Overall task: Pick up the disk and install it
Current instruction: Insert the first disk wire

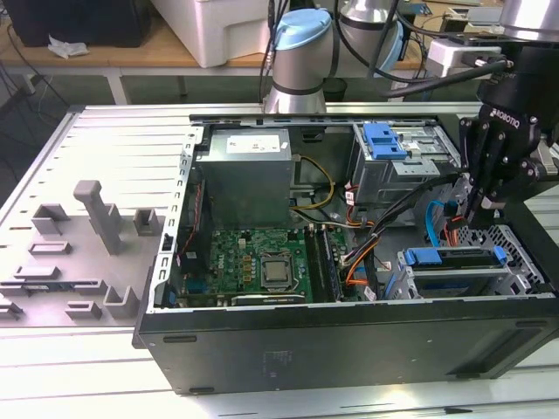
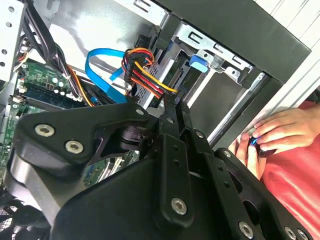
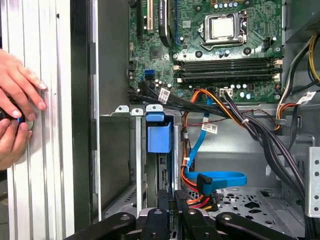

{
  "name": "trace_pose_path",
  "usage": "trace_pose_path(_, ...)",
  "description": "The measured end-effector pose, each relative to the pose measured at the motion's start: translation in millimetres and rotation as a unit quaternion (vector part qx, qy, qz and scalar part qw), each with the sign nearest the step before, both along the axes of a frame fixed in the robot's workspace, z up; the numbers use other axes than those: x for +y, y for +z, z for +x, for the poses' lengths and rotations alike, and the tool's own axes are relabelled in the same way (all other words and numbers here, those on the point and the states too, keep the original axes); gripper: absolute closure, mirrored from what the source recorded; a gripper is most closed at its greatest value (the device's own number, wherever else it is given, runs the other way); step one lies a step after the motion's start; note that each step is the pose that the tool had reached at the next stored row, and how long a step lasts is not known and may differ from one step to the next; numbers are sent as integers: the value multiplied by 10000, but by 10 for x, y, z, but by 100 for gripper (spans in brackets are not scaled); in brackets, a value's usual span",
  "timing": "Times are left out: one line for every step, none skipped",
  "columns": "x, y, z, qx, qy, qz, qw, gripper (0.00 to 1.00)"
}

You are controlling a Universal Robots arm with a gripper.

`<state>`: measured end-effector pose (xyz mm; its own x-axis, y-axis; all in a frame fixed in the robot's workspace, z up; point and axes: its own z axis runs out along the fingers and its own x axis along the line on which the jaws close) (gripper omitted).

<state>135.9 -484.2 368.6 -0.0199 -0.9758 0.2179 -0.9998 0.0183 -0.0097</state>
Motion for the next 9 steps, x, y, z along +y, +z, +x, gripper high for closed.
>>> trace_pose_path(-6,-1,0,0,-4,2,10000,83)
trace_pose_path(-13,-2,0,0,-9,7,10000,83)
trace_pose_path(-24,-4,2,0,-16,24,10000,83)
trace_pose_path(-29,-4,6,0,-20,39,10000,83)
trace_pose_path(-33,-5,13,0,-30,65,10000,83)
trace_pose_path(-35,-6,21,0,-49,102,9999,83)
trace_pose_path(-36,-6,24,0,-61,119,9999,83)
trace_pose_path(-39,-7,24,0,-77,134,9999,83)
trace_pose_path(-46,-8,24,0,-91,147,9999,83)
